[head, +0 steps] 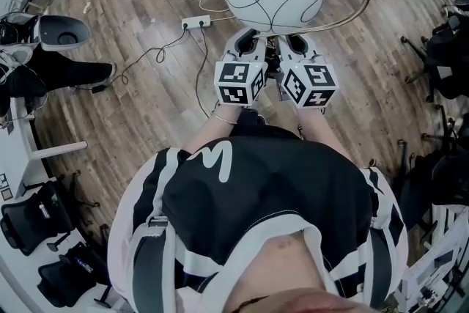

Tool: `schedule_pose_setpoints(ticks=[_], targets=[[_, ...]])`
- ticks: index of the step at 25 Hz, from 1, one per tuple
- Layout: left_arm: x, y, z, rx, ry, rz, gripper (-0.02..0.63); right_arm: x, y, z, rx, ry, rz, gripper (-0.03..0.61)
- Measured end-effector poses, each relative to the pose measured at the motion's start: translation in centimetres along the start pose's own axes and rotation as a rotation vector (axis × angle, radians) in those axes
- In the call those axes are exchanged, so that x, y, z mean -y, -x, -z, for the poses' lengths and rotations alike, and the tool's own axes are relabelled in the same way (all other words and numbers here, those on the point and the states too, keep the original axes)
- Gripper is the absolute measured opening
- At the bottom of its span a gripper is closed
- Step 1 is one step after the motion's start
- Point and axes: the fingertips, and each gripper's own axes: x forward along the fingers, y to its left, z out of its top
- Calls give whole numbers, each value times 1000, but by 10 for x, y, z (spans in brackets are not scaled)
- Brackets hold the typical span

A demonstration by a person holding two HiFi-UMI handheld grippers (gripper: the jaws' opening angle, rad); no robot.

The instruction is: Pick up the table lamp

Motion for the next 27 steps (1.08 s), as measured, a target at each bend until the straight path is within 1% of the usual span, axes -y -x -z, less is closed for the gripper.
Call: schedule_pose_setpoints(ticks=[27], targets=[[16,-6,-1,4,-13,19,34,12,11,-6,14,-5,14,15]])
